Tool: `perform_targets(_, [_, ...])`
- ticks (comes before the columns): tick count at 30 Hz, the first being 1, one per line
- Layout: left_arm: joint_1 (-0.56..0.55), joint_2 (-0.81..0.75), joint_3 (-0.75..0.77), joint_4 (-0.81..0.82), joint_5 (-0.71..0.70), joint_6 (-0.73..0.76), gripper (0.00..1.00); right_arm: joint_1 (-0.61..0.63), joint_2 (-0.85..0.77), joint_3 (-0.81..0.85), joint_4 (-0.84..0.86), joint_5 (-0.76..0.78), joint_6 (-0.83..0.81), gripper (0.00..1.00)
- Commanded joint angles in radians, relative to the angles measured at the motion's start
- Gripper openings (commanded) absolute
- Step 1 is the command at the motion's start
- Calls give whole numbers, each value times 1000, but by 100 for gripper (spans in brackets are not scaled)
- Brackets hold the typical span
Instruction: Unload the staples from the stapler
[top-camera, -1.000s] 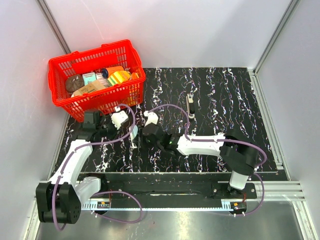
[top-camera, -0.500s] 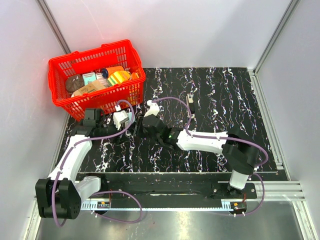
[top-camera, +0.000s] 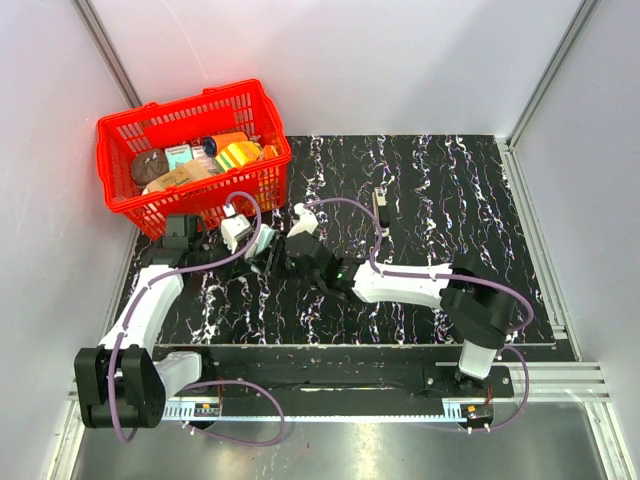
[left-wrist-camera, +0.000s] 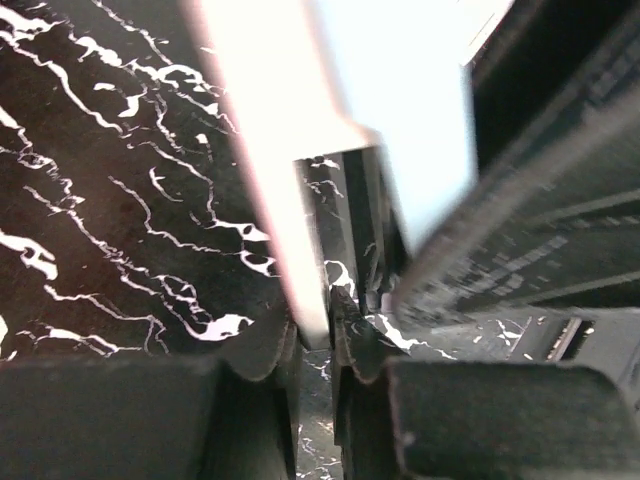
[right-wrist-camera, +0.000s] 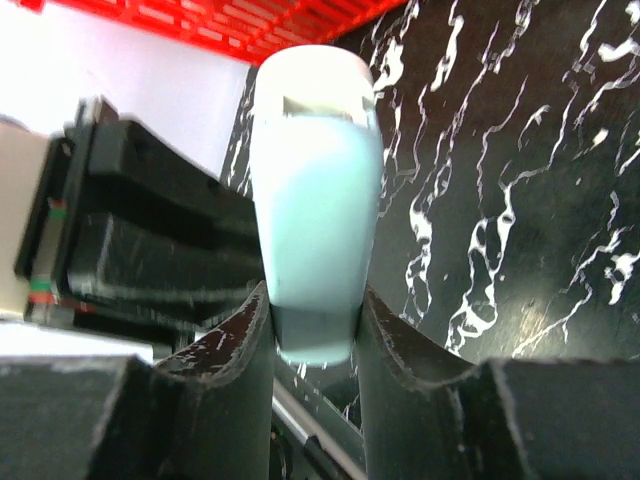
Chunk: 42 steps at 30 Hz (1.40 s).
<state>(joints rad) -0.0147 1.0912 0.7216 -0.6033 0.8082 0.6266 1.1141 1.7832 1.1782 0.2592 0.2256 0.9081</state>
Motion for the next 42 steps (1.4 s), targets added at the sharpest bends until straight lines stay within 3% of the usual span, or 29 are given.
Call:
perform_targets(1, [15, 12, 24, 88, 23, 16, 6, 12, -47, -43, 100, -29, 37, 0])
perform_targets(9, [41, -11, 15, 100, -7, 28, 0, 12, -64, -112, 107, -65, 44, 0])
perform_targets(22, [41, -65, -27, 198, -181, 110, 0, 12, -125, -250, 75, -181, -26, 0])
perform_targets(29, [41, -79, -47, 292, -239, 169, 0, 16, -134, -223, -4, -292, -204, 0])
perform_targets(36, [39, -50, -54, 387, -328, 239, 0, 27, -166, -221, -109, -293, -343, 0])
perform_targets(42, [21, -123, -146, 548, -391, 261, 0, 73, -153, -184, -198, -258, -431, 0])
